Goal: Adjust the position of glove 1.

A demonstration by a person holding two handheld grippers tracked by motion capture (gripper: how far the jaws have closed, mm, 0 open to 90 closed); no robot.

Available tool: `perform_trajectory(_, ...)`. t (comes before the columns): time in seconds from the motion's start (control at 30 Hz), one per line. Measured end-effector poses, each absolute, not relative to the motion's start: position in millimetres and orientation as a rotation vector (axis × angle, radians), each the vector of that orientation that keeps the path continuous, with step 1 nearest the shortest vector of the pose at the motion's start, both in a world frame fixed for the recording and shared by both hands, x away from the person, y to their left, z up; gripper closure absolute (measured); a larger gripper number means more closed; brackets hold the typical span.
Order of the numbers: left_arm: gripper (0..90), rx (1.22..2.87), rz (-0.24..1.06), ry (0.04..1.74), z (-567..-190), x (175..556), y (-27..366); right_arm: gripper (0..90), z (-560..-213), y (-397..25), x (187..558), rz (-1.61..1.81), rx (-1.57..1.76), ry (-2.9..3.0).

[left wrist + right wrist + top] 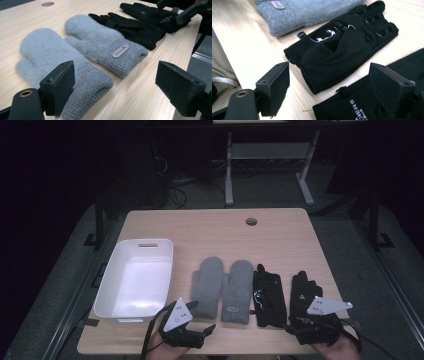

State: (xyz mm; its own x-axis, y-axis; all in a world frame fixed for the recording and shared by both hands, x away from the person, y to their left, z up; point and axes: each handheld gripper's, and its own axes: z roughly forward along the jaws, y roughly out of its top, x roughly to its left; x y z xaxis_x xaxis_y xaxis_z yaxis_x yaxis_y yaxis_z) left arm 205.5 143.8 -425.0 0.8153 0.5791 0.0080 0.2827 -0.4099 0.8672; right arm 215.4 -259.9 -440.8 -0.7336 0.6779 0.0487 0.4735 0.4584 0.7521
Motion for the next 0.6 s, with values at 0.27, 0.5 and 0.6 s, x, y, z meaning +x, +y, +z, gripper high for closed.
perform_trajectory(0.27, 15.6, 2.017, 0.374, 0.636, -426, 202, 147, 17.8, -423, -242, 242, 1.136, 0.897, 2.509)
perform_trajectory(0.5, 15.6, 2.002, 0.361, 0.652, -426, 205, 150, 18.0, -403, -217, 264, 1.083, 0.788, 2.599)
perform_trajectory(0.6, 15.6, 2.009, 0.359, 0.652, -428, 206, 151, 18.0, -393, -207, 274, 1.073, 0.744, 2.623)
